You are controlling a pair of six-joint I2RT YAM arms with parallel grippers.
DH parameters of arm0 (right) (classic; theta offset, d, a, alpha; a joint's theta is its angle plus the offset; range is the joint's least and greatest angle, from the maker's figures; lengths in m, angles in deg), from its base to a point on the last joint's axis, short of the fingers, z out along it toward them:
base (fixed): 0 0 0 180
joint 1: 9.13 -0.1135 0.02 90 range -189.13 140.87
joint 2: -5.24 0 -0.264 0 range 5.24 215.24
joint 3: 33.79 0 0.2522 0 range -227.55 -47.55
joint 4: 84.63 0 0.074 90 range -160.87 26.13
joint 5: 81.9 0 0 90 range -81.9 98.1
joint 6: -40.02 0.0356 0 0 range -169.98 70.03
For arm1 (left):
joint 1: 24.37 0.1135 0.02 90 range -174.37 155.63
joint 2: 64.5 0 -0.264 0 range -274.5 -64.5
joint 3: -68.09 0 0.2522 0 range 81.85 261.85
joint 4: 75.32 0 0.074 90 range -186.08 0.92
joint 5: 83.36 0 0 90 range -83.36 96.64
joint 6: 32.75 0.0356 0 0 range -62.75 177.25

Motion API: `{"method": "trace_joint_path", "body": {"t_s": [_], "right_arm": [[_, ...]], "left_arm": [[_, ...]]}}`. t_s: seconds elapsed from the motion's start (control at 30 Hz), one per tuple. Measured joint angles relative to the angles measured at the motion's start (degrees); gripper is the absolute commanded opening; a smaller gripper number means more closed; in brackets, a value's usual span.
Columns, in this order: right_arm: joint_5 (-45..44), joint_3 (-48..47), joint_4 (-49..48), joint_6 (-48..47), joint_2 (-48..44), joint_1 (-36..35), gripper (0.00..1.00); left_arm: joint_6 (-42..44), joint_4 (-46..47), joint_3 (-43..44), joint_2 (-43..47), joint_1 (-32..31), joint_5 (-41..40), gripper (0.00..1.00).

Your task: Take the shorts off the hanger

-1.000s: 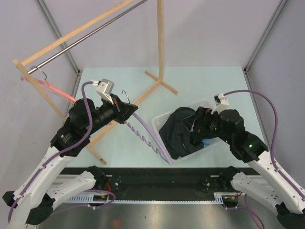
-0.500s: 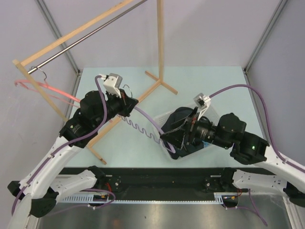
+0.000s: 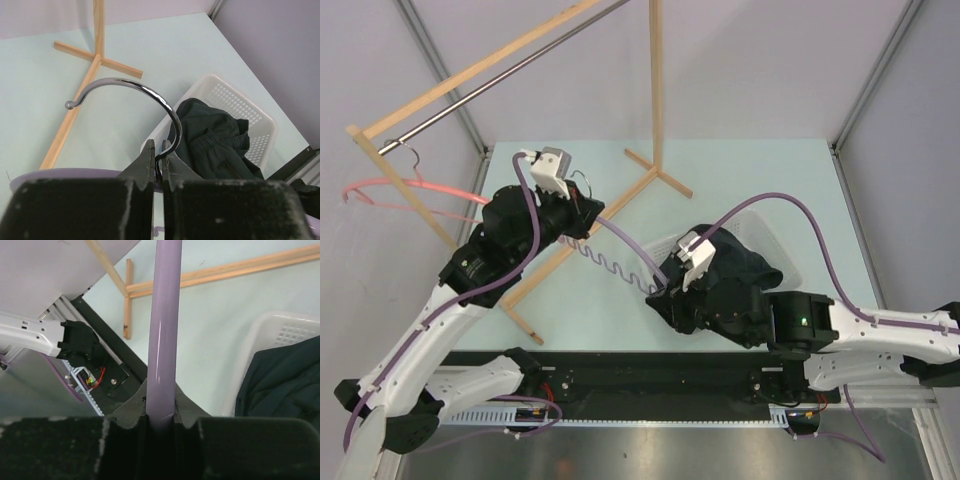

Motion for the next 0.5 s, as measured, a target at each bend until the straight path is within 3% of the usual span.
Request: {"method": "trace_joint_path", "body": {"t_s": [0.13, 0.2, 0.23, 0.33, 0.43, 0.5], "right_arm": [[-5.0, -0.2, 0.7, -1.1, -0.3, -1.8, 0.0], [-6.3, -0.2, 1.0, -1.6, -1.0, -2.0, 0.0], [-6.6, -0.2, 1.0, -1.8, -1.3, -2.0, 0.0], [-7.8, -0.2, 1.5, -1.9, -2.5, -2.3, 0.0], [-10.7, -0.3, 2.6, -1.5, -3.7, -2.0, 0.0], [-12.2, -0.3, 3.1, -1.0, -4.3, -1.7, 0.0]], "left_arm": [[-0.2, -0.4, 0.1, 0.4, 0.0, 0.8, 0.01], [-0.3, -0.4, 0.3, 0.6, 0.0, 1.3, 0.08], [-0.4, -0.4, 0.6, 0.6, 0.0, 1.7, 0.25], [0.1, -0.5, 1.4, 0.7, -0.2, 2.4, 0.61], [-0.3, -0.5, 2.3, 1.5, -0.2, 3.4, 0.78], [-0.5, -0.2, 2.6, 2.7, -0.2, 4.6, 0.83]]}}
